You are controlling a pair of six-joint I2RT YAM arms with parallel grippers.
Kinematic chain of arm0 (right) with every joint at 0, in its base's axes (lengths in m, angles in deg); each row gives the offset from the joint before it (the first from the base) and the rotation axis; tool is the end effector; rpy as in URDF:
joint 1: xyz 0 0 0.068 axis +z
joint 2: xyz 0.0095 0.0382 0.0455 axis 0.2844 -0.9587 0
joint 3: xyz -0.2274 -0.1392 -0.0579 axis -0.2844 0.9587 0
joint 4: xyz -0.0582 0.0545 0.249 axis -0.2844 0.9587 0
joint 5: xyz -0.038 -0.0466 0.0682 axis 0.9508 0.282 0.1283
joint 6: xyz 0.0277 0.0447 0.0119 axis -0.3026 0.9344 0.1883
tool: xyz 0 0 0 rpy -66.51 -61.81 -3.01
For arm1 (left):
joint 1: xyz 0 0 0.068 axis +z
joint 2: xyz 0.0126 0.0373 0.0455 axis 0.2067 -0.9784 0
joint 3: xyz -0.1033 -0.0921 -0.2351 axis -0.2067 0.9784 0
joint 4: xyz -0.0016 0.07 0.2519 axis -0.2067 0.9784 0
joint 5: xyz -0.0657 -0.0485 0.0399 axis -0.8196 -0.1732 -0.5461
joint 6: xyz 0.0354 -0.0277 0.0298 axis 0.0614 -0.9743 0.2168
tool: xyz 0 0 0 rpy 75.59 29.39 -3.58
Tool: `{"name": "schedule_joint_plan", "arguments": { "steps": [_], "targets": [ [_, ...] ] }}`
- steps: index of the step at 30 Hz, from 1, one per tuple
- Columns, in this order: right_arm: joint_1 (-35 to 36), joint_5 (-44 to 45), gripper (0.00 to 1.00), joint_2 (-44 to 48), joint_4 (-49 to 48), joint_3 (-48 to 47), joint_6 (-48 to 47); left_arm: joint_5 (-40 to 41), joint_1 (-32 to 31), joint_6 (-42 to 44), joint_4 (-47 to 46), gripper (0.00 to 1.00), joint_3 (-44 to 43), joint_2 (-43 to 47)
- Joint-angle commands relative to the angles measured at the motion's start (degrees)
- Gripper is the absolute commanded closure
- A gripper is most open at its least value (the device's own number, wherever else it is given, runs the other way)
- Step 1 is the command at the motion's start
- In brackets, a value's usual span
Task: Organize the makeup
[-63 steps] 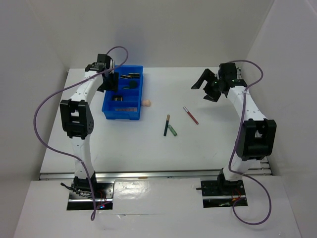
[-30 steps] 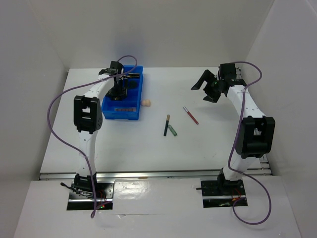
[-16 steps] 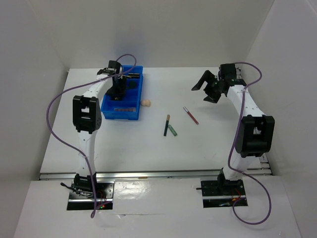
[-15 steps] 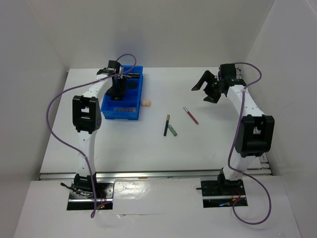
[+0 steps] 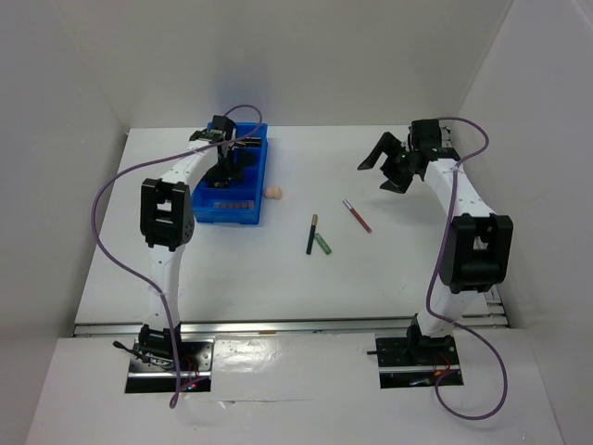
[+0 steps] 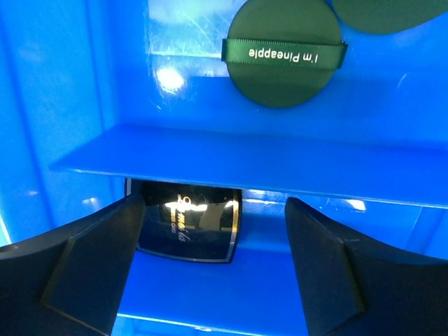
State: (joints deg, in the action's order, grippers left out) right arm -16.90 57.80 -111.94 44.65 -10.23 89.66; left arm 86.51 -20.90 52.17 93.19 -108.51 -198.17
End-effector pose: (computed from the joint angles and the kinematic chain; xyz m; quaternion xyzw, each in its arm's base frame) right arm 0.3850 0.0105 0.2821 0.2052 0.8997 0.2633 0.2812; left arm 0.5091 -0.0731 0.1939 -0.0517 0.9594 0.0479 0.2729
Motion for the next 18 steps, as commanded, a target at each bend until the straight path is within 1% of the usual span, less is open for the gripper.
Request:
{"name": "schedule_joint_plan", "arguments": {
  "steps": [1,3,5,8,12,15,16,18],
  "targets": [
    [-0.41,-0.72,0.0,-0.76,-0.45,-2.27,-0.3,2.99,-0.08,-3.25,2.22,0.04,0.39,1.01],
    [-0.41,-0.72,0.0,-0.76,-0.45,-2.27,-0.3,2.99,-0.08,-3.26,2.22,0.0,0.39,0.48],
    [-0.41,-0.72,0.0,-0.76,-0.45,-2.27,-0.3,1.42,-0.08,-2.74,2.83,0.0,-0.3,-0.57],
    [-0.41,-0.72,0.0,-1.28,-0.98,-2.27,-0.3,1.41,-0.08,-2.73,5.02,0.0,-1.62,-3.47],
    [-0.41,-0.72,0.0,-1.28,-0.98,-2.8,-0.3,-0.78,-0.08,-2.73,4.33,0.0,-0.05,-4.53],
    [-0.41,-0.72,0.0,-1.28,-0.98,-2.8,-0.3,-0.79,-0.08,-2.73,4.33,0.0,-0.05,-5.84],
    [-0.41,-0.72,0.0,-1.28,-0.98,-2.8,-0.3,-1.48,-0.08,-2.73,4.33,0.01,-0.05,-5.85],
    [-0.41,-0.72,0.0,-1.28,-0.98,-3.33,-0.3,-3.05,-0.08,-1.68,4.33,0.06,-0.05,-7.16]
  ]
}}
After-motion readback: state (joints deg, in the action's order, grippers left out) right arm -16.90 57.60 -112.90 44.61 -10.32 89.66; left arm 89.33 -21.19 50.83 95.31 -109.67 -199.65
